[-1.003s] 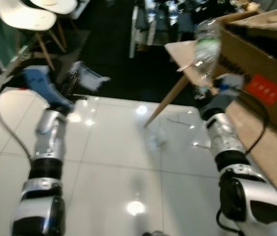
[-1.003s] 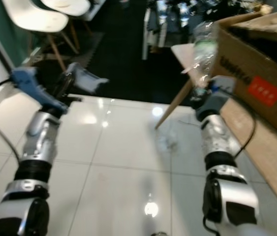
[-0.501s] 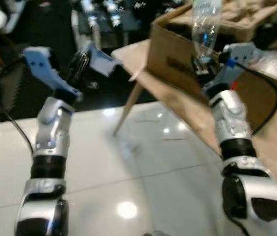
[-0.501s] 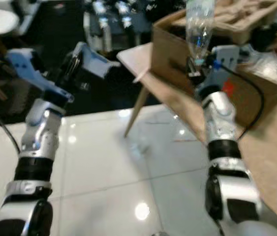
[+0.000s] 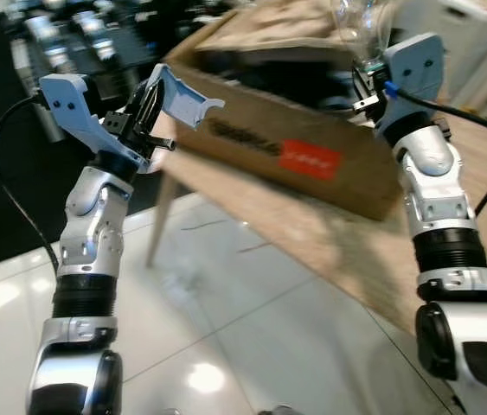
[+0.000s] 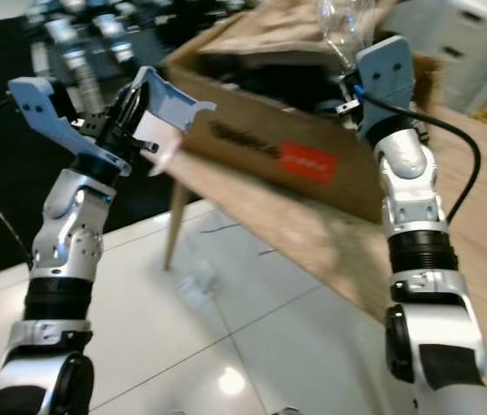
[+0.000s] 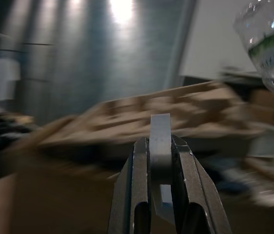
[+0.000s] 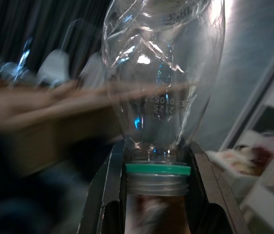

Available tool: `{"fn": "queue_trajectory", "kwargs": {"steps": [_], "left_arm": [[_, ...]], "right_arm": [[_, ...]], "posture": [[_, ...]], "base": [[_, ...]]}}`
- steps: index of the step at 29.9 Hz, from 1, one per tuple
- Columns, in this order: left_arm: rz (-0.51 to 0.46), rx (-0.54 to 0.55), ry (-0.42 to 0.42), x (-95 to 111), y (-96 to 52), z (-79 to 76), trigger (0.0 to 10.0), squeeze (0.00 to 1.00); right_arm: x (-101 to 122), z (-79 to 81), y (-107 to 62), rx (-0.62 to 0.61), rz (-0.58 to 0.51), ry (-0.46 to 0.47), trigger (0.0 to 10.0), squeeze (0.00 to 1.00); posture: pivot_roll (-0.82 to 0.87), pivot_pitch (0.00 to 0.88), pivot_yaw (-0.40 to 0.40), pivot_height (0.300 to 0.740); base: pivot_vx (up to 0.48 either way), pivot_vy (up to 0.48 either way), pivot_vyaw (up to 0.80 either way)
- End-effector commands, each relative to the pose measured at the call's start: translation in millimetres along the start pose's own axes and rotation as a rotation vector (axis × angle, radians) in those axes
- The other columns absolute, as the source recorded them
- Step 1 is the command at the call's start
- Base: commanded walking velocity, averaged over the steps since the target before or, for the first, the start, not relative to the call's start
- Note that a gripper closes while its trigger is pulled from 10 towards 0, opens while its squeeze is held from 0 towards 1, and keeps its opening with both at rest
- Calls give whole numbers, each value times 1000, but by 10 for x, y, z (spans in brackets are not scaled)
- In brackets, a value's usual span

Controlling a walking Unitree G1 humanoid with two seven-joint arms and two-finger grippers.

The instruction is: Picking trash to rubbish bin

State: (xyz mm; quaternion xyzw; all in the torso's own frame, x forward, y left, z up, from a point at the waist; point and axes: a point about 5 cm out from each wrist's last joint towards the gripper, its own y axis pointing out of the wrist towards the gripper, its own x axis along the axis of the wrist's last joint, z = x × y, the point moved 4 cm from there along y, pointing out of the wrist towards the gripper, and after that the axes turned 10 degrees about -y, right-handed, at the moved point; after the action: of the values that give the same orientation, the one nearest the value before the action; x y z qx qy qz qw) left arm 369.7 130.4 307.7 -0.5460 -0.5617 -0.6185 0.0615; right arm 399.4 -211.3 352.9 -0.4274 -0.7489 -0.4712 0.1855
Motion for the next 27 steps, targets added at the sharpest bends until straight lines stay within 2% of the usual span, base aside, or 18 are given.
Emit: {"fn": "queue_trajectory", "kwargs": {"steps": [1, 7, 11, 12, 13, 14, 16, 18, 22, 24, 26, 27], "left_arm": [[-51, -11, -14, 142, 52, -48, 10000, 0], [-115, -54, -52, 323, 189, -183, 10000, 0], [-124, -66, -60, 355, 226, -223, 10000, 0], [-126, -70, -63, 359, 244, -243, 10000, 0], [-123, -72, -64, 351, 259, -253, 10000, 0], [-123, -72, -64, 351, 259, -253, 10000, 0], [-113, -67, -55, 326, 274, -252, 10000, 0], [-105, -55, -44, 316, 271, -234, 10000, 0], [-96, -8, -25, 325, 267, -142, 10000, 0], [-98, 2, -21, 340, 257, -112, 10000, 0], [-94, 54, 15, 387, 216, 42, 10000, 0], [-94, 54, 15, 387, 216, 42, 10000, 0]], "right_arm": [[126, 41, 7, 25, -53, 62, 10000, 0], [248, 214, -38, 146, -97, 60, 10000, 0], [285, 244, -60, 161, -108, 80, 10000, 0], [285, 181, -60, 123, -106, 105, 10000, 0], [266, 40, -50, 46, -96, 137, 10000, 0], [266, 40, -50, 46, -96, 137, 10000, 0], [165, -259, -67, -111, -49, 164, 10000, 0], [86, -382, -105, -167, -7, 160, 10000, 0], [-28, -432, -169, -173, 47, 149, 10000, 0], [-44, -415, -182, -162, 56, 149, 10000, 0], [-125, -327, -205, -125, 103, 137, 10000, 0], [-125, -327, -205, -125, 103, 137, 10000, 0]], "posture": [[90, 82, -28, 740], [78, 81, -19, 740], [74, 80, -16, 740], [70, 82, -14, 740], [65, 83, -9, 740], [65, 83, -9, 740], [61, 83, -7, 740], [55, 86, -3, 740], [52, 87, -2, 740], [48, 91, 0, 740], [44, 94, 3, 740], [44, 94, 3, 740]], "base": [[398, 0, -800], [391, 0, -800], [390, 0, -800], [386, 0, -800], [379, 0, -800], [379, 0, -800], [351, 0, 0], [323, 0, 0], [75, 0, 0], [0, 0, 0], [0, 0, 0], [0, 0, 0]]}}
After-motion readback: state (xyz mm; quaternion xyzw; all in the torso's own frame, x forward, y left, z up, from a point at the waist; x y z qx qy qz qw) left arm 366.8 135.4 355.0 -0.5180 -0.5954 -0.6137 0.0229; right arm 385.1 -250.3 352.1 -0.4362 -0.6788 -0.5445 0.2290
